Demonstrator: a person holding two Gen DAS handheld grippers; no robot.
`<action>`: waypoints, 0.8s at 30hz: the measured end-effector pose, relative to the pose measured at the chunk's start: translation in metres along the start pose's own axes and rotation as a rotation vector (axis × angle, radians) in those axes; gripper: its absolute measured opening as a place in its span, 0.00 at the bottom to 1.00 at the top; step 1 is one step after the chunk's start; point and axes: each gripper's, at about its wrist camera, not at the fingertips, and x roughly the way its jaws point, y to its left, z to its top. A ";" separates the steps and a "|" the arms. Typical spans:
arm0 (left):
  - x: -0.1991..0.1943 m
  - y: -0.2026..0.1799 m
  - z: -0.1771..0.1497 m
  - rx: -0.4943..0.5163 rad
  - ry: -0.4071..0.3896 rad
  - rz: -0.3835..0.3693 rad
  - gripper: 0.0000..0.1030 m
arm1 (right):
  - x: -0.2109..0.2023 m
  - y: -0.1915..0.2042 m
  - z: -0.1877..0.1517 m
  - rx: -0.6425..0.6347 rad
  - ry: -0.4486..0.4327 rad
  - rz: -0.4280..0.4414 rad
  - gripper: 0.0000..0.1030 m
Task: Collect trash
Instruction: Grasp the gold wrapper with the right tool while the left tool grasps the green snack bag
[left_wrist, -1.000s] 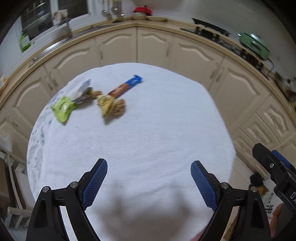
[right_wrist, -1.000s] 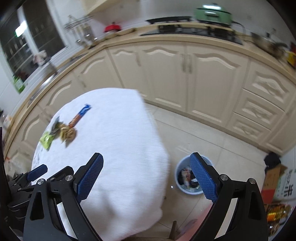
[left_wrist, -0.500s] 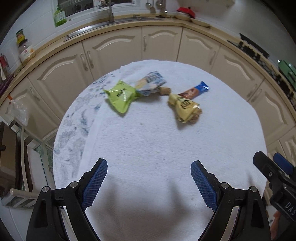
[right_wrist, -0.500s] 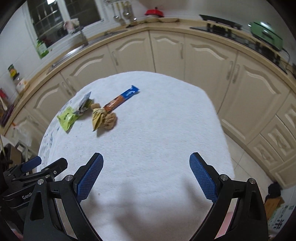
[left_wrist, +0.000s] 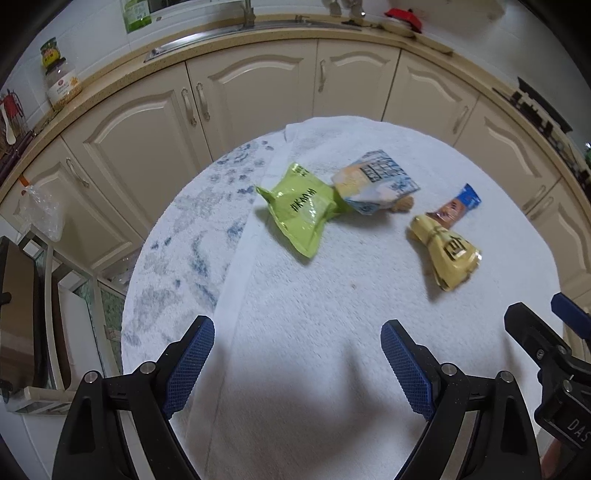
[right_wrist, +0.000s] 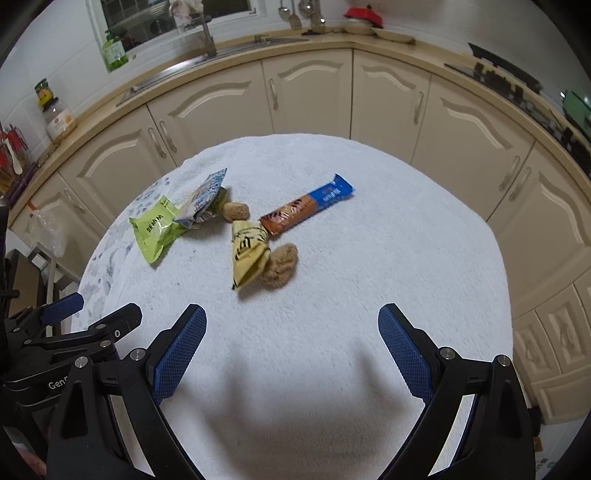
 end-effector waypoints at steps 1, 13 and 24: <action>0.005 0.003 0.004 -0.004 0.003 0.002 0.86 | 0.004 0.003 0.003 -0.011 0.002 0.000 0.93; 0.040 0.032 0.038 -0.049 0.007 0.007 0.86 | 0.069 0.043 0.041 -0.138 0.084 -0.003 0.78; 0.069 0.033 0.062 -0.040 0.038 -0.008 0.86 | 0.083 0.026 0.043 -0.028 0.116 0.091 0.31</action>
